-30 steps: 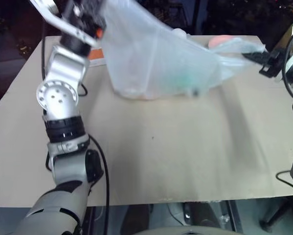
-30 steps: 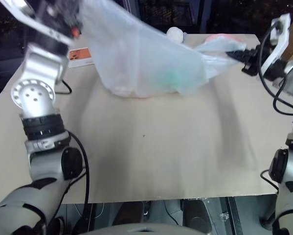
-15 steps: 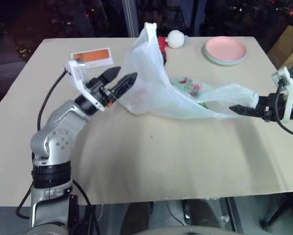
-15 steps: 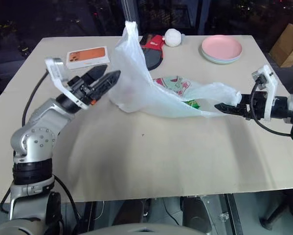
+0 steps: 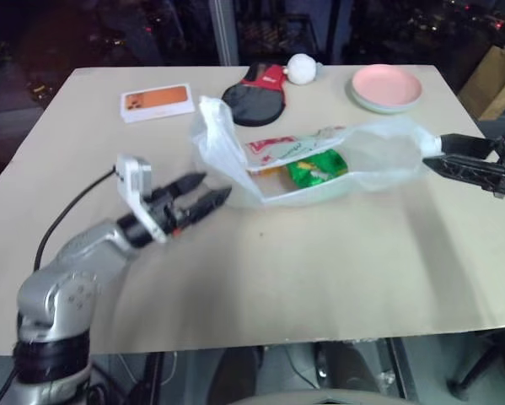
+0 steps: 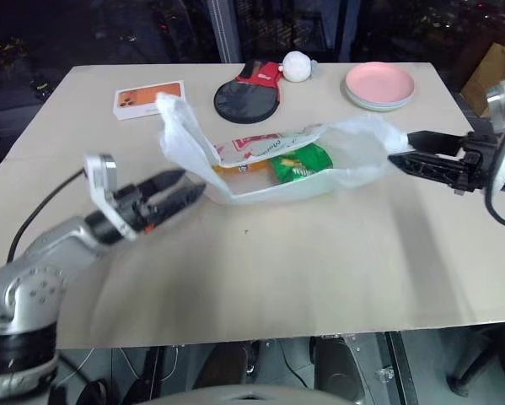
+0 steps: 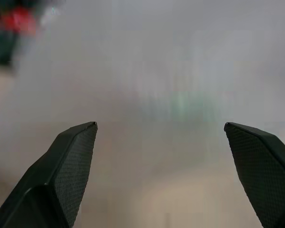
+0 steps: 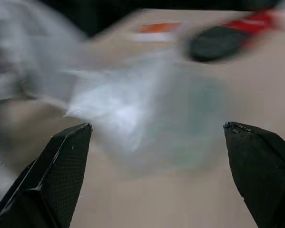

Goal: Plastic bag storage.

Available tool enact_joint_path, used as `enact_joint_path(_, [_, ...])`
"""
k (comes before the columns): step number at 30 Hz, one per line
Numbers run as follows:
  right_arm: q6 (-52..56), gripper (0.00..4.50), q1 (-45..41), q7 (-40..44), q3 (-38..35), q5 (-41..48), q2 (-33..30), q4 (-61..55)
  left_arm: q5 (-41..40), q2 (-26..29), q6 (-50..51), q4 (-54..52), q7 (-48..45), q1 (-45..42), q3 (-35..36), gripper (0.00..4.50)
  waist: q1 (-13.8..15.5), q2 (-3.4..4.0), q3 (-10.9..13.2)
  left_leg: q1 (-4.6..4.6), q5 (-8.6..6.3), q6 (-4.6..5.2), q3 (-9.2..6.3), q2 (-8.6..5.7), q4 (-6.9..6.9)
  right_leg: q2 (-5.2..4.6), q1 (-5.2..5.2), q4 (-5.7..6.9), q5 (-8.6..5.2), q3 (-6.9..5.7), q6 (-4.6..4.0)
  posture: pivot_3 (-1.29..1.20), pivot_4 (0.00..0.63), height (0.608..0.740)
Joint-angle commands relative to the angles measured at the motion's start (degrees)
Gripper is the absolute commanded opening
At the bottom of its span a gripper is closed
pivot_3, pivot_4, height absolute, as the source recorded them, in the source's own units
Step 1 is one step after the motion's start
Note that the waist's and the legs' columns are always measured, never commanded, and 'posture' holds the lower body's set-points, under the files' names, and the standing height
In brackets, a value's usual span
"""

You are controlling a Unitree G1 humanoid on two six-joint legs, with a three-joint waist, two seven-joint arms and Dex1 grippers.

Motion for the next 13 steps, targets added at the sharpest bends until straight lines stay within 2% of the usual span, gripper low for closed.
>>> enact_joint_path(1, [-17.8, 4.5, 13.6, 3.3, -1.5, -9.6, 3.0, 1.9, 7.4, 1.1, -4.2, -5.8, -1.8, 11.5, 0.5, 4.43, 0.5, -0.07, -0.1, -0.04, 0.0, 0.0, -0.02, 0.0, -0.05, -0.02, 0.01, -0.08, -0.01, -0.03, 0.0, 0.0, 0.15, 0.74])
enact_joint_path(2, [-21.7, 4.5, 17.5, 3.5, -1.3, -12.0, 3.5, 1.7, 10.5, 0.6, -7.0, -6.0, -1.9, 14.7, 0.0, 4.43, 0.6, 0.03, 0.0, -0.01, 0.0, 0.0, -0.01, 0.0, -0.08, -0.02, 0.06, -0.18, -0.01, -0.03, 0.0, 0.0, 0.15, 0.74])
enact_joint_path(5, [-24.6, 4.5, 24.6, 5.3, -5.8, -8.3, 8.4, -2.4, 15.1, -3.2, -13.1, -4.6, -1.9, 21.4, 0.5, 4.43, 0.4, 0.29, -0.1, 0.0, -0.01, 0.0, 0.11, -0.06, -0.12, -0.11, 0.0, -0.16, -0.01, 0.08, 0.02, 0.0, 0.15, 0.74])
enact_joint_path(8, [-31.5, 4.5, 30.9, 7.4, -7.0, -10.7, 11.0, -0.3, 18.7, -4.1, -16.2, -4.7, -2.9, 26.3, 0.1, 4.43, -0.2, 0.29, -0.1, 0.16, -0.01, 0.01, 0.2, 0.05, -0.1, 0.01, 0.06, -0.08, -0.02, 0.17, 0.0, 0.0, 0.15, 0.74])
enact_joint_path(9, [-32.8, 4.5, 32.1, 8.1, -7.1, -11.1, 11.3, 0.7, 19.2, -4.3, -16.9, -4.8, -3.2, 27.1, 0.1, 4.43, -0.2, 0.27, -0.1, 0.36, -0.01, 0.0, 0.25, 0.12, -0.07, 0.08, 0.21, -0.08, -0.17, 0.19, -0.18, 0.0, 0.15, 0.74])
enact_joint_path(13, [-37.0, 4.5, 32.5, 9.3, -7.2, -11.8, 11.8, 3.6, 19.9, -5.5, -18.9, -6.3, -3.5, 27.9, 0.1, 4.43, -0.3, 0.21, 0.0, 1.18, -0.03, -0.02, 0.5, 0.2, -0.07, 0.07, 0.86, -0.1, -0.3, 0.4, -0.01, 0.0, 0.15, 0.74])
